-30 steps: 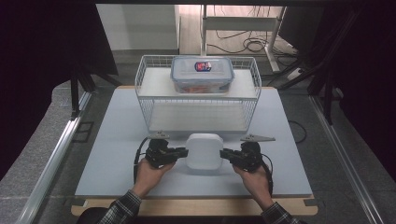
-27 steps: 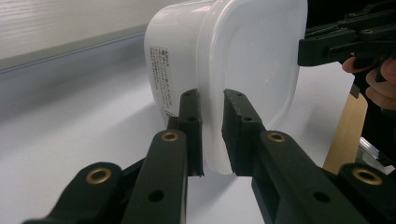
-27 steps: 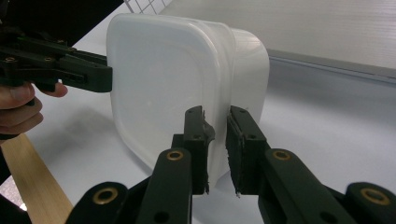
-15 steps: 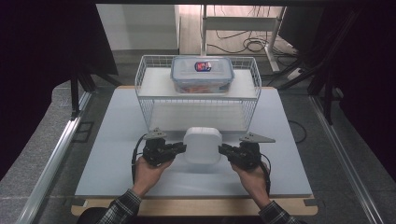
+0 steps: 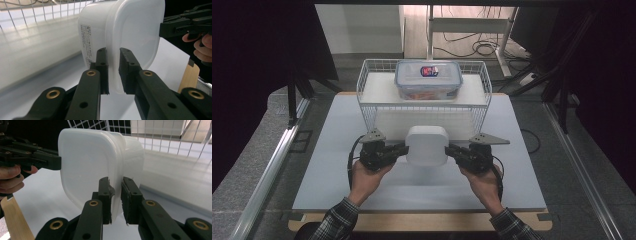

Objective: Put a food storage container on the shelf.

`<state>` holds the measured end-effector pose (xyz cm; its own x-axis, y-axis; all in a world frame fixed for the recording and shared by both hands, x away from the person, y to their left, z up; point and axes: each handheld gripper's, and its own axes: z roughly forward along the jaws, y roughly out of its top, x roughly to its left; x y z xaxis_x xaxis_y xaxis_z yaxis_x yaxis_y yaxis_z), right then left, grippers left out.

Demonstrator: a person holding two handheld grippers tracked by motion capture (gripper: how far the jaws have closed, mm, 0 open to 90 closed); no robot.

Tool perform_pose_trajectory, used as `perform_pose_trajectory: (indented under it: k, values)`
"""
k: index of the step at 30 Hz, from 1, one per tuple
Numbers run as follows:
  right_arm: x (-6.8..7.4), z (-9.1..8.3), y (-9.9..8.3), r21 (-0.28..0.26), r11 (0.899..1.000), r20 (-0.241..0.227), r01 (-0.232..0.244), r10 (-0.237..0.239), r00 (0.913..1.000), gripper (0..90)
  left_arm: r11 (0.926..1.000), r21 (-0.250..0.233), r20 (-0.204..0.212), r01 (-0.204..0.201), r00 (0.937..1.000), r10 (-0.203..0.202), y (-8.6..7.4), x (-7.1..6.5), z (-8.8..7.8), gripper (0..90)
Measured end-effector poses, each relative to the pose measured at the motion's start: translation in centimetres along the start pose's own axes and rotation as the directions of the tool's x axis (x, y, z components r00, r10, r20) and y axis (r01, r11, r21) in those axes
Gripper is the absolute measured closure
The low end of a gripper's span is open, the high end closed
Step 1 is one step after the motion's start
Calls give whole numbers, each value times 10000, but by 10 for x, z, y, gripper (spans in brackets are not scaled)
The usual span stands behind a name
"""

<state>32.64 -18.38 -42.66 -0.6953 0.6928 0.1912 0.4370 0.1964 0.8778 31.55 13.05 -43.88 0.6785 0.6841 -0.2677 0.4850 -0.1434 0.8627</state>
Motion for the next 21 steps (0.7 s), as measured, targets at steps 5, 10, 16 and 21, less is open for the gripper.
perform_pose_trajectory:
  k: [5, 10, 16, 21]
  values:
    - [1, -5, 14, -260, 9996, -35, 141, -142, 9999, 782, 9994, -181, -98, -293, 9995, 291, 17, -3, -8, 790]
    - [3, -11, 33, -528, 9982, -41, 292, -295, 9996, 782, 9979, -356, -240, -546, 9983, 538, 35, -6, -15, 789]
    - [4, -17, 57, -810, 9957, -58, 448, -455, 9989, 782, 9946, -615, -415, -837, 9958, 813, 60, -9, -25, 789]
    - [7, -22, 76, -1016, 9925, 22, 686, -688, 9976, 782, 9914, -844, -480, -1004, 9942, 966, 76, -11, -31, 789]
